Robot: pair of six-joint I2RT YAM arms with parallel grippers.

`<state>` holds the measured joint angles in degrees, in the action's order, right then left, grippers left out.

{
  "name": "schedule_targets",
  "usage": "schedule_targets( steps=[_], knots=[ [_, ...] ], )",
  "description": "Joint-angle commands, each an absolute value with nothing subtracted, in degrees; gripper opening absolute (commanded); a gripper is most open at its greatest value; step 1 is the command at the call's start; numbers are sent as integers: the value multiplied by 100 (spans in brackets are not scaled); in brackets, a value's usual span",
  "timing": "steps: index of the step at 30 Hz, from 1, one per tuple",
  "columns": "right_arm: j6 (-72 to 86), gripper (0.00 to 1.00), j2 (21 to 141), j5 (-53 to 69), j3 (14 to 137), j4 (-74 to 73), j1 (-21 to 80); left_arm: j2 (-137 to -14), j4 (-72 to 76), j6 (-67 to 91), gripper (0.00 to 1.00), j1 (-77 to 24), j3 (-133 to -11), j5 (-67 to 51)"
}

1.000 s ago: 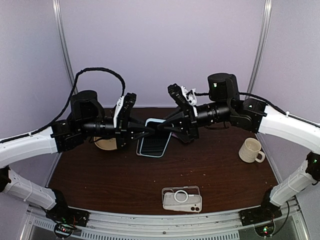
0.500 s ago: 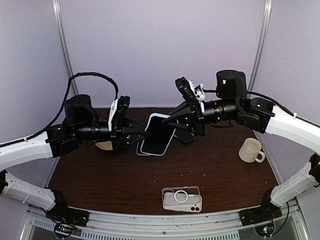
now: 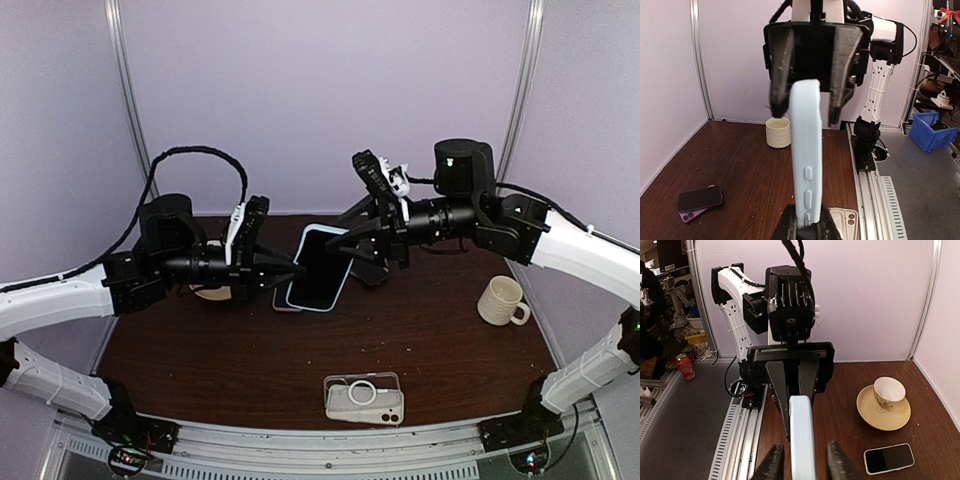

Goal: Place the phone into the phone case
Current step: Press the phone case against the phone.

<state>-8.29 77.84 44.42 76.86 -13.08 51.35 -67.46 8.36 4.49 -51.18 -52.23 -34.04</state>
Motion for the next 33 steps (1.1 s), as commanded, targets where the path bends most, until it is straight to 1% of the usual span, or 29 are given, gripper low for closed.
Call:
schedule_targets(
  steps=[1, 2, 4, 6, 7, 9, 15, 16, 18, 20, 21, 22, 24, 25, 26, 27, 31, 33],
  knots=[
    [-495, 55, 7588, 4034, 7442, -784, 5027, -6647, 2004, 1153, 0, -5102, -5044, -3048],
    [-341, 62, 7578, 3959, 7264, -657, 4968, -6632, 2209, 1346, 0, -5080, -4996, -3001],
    [-30, 69, 7608, 3917, 6908, -327, 4864, -6655, 2699, 1791, 0, -5026, -4914, -3026],
    [418, 68, 7692, 4053, 6617, -36, 4807, -6772, 3050, 2137, 0, -4980, -4908, -3203],
    [587, 66, 7743, 4189, 6508, 218, 4800, -6816, 3132, 2247, 0, -4969, -4931, -3256],
    [834, 57, 7841, 4432, 6407, 484, 4799, -6885, 3296, 2411, 0, -4949, -4928, -3305],
    [1145, 25, 7889, 4802, 6323, 860, 4800, -6937, 3359, 2544, 0, -4892, -4925, -3323],
    [1153, 18, 7870, 4804, 6320, 901, 4799, -6935, 3428, 2638, 0, -4869, -4886, -3327],
    [1285, 0, 7871, 4747, 6360, 952, 4797, -6943, 3543, 2813, 0, -4817, -4809, -3325],
    [1449, 0, 7942, 4551, 6522, 743, 4791, -6959, 3452, 2908, 0, -4768, -4775, -3269],
    [1527, 0, 8003, 4424, 6647, 391, 4790, -6947, 3274, 2935, 4, -4739, -4773, -3132],
    [1625, 0, 8085, 4296, 6771, 112, 4790, -6920, 3018, 2962, 27, -4703, -4765, -2924],
    [1940, 0, 8267, 4142, 6892, -292, 4790, -6746, 2269, 2955, 79, -4570, -4765, -2283],
    [2212, 0, 8341, 4136, 6849, -265, 4790, -6652, 1894, 2923, 91, -4448, -4754, -2013],
    [2521, 0, 8429, 4052, 6774, -198, 4790, -6526, 1509, 2903, 97, -4303, -4717, -1807],
    [2895, 0, 8543, 3841, 6739, -250, 4796, -6406, 1160, 2894, 97, -4160, -4680, -1626],
    [3937, 0, 9291, 3448, 6915, -680, 4900, -6059, -713, 2805, 97, -3662, -4705, -438],
    [4196, 0, 9719, 3401, 7087, -663, 5091, -5994, -1209, 2698, 97, -3491, -4664, -143]
  ],
)
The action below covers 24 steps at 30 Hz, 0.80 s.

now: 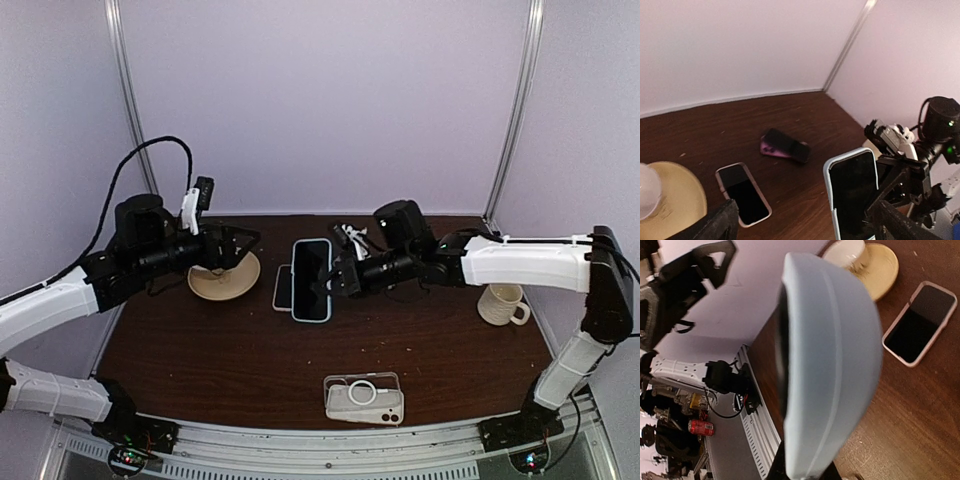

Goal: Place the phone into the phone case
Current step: Place the phone with the phone case at the center of the board.

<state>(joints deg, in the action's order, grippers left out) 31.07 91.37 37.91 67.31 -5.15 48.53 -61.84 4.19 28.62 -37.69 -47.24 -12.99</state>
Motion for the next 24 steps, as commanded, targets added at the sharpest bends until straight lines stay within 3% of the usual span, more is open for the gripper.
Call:
schedule_targets(
  steps=[1, 9, 15, 22, 24],
  knots=[
    [4332, 0, 9927, 3445, 7191, -649, 5153, -5965, -1326, 2710, 97, -3423, -4633, -96],
    [5204, 0, 11211, 3695, 7864, -490, 5570, -6072, -1272, 2504, 98, -3314, -4585, -522],
    [5835, 0, 11571, 3694, 7501, 232, 5659, -5957, -1294, 2290, 98, -3209, -4511, -516],
    [5780, 11, 12075, 3955, 7613, 91, 5672, -5982, -1195, 2390, 98, -2915, -4528, -829],
    [5572, 20, 12078, 3835, 7646, -280, 5648, -5931, -1195, 2391, 98, -2909, -4469, -843]
  ],
)
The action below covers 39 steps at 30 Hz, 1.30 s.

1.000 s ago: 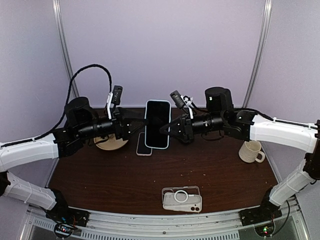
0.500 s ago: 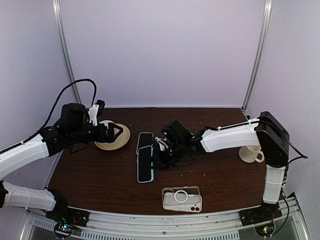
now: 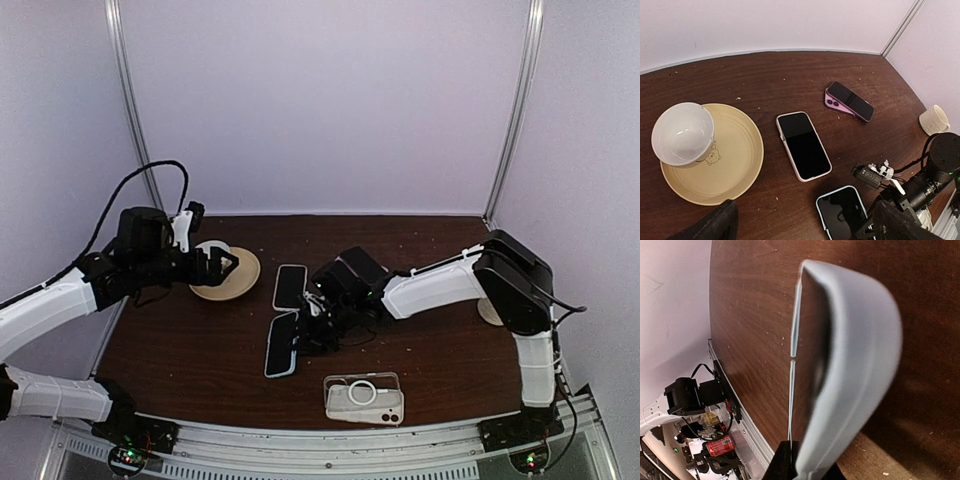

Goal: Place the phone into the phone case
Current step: Place the phone with the phone case at the center of the board.

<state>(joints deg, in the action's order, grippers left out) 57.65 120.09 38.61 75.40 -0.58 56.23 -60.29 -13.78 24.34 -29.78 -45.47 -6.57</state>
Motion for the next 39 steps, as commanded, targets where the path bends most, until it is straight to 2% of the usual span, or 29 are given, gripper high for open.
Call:
schedule_targets(
  steps=[1, 5, 9, 16, 18, 32, 39],
  knots=[
    [5456, 25, 12093, 3779, 7685, -470, 5637, -5918, -1195, 2391, 98, -2909, -4440, -835],
    [5095, 35, 12168, 3555, 7914, -1198, 5624, -5949, -1237, 2391, 98, -2894, -4431, -831],
    [4810, 50, 12103, 3151, 8093, -1799, 5633, -5983, -1209, 2401, 98, -2854, -4442, -902],
    [4032, 61, 12135, 1662, 8871, -3762, 5849, -5993, -1200, 2439, 97, -2782, -4442, -1026],
    [4051, 60, 12194, 1650, 8916, -3791, 5898, -5981, -1182, 2438, 98, -2762, -4446, -1038],
    [4036, 39, 12638, 1770, 9540, -3563, 6103, -6006, -1125, 2474, 97, -2699, -4411, -1132],
    [4071, 37, 12596, 1762, 9556, -3410, 6179, -5989, -1099, 2487, 98, -2672, -4391, -1181]
  ],
)
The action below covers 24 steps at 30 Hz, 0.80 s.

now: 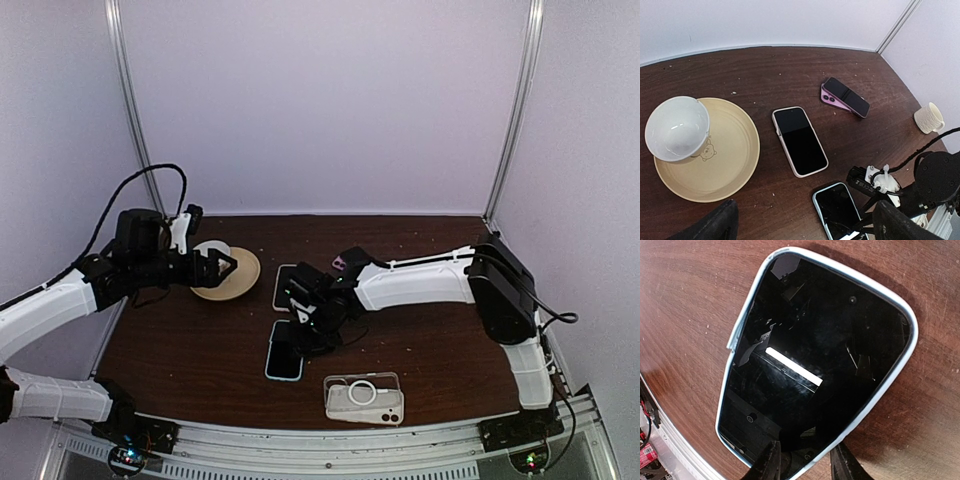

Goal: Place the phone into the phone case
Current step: Place the phone with the phone case at the center of the board.

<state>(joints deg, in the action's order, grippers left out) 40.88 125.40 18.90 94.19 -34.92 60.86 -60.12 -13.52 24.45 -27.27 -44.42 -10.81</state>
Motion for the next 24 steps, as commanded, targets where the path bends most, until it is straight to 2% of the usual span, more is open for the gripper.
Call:
schedule_targets(
  steps=[1, 9, 12, 15, 19, 22, 24],
  knots=[
    [3992, 37, 12600, 1746, 9587, -3419, 6179, -5986, -1094, 2487, 98, -2670, -4392, -1173],
    [3446, 46, 12966, 1584, 10283, -4150, 6101, -5992, -1105, 2462, 98, -2663, -4403, -1182],
    [3437, 46, 12922, 1631, 10293, -4196, 6100, -6013, -1115, 2461, 98, -2648, -4400, -1189],
    [3202, 51, 12742, 1676, 10373, -4464, 6100, -6023, -1099, 2461, 98, -2637, -4396, -1215],
    [1891, 62, 12002, 1620, 10377, -4908, 6091, -6023, -1099, 2465, 98, -2606, -4403, -1221],
    [697, 71, 11418, 2036, 10000, -5200, 6094, -6022, -1062, 2461, 97, -2602, -4395, -1260],
    [-135, 73, 11142, 2440, 9565, -5548, 6099, -6014, -1032, 2421, 97, -2602, -4384, -1300]
  ],
)
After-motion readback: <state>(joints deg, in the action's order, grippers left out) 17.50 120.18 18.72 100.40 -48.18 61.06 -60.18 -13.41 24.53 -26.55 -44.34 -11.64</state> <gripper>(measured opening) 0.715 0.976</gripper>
